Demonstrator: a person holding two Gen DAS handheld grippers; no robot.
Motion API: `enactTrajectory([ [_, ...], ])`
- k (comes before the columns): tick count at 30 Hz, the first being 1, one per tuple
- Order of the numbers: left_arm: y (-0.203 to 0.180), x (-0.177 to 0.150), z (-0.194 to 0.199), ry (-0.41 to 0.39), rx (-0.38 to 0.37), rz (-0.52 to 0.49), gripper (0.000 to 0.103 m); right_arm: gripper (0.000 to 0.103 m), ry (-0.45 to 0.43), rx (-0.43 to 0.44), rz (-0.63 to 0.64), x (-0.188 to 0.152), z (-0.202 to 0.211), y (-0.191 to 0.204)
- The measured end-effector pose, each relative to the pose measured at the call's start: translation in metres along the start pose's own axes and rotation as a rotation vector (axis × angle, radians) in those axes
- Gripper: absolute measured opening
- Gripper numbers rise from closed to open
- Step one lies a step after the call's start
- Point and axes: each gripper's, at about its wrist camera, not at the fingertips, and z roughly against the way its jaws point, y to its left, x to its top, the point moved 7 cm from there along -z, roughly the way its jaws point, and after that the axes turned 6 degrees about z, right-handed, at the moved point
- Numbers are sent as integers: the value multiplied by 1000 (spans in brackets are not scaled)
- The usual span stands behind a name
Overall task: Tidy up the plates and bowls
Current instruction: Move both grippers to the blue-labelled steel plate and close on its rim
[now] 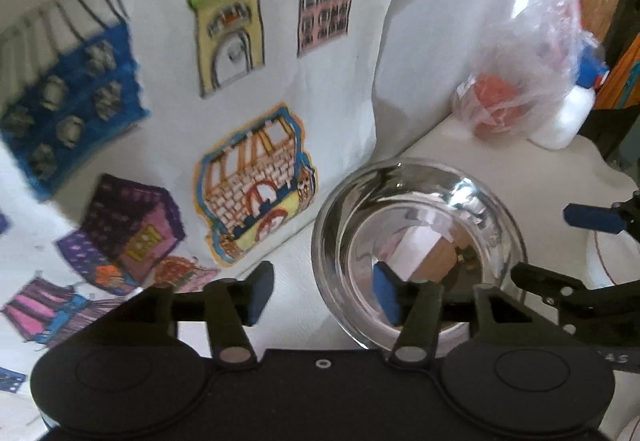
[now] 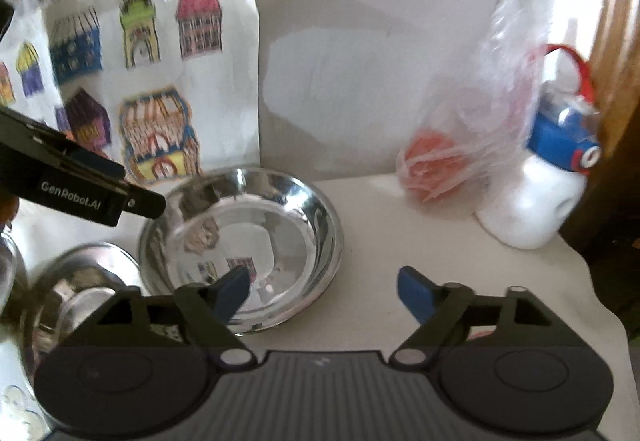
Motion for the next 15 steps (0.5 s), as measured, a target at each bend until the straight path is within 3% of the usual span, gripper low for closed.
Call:
enactTrajectory([
  [4, 3, -2, 29, -53, -33, -18, 78, 103, -58, -10, -27, 3, 36, 7],
  [12, 8, -21, 92, -201, -78, -74, 99, 103, -202, -3, -68, -5, 106, 43],
  [15, 12, -32, 116, -252, -94, -101, 102, 103, -245, 4, -85, -11, 128, 61],
])
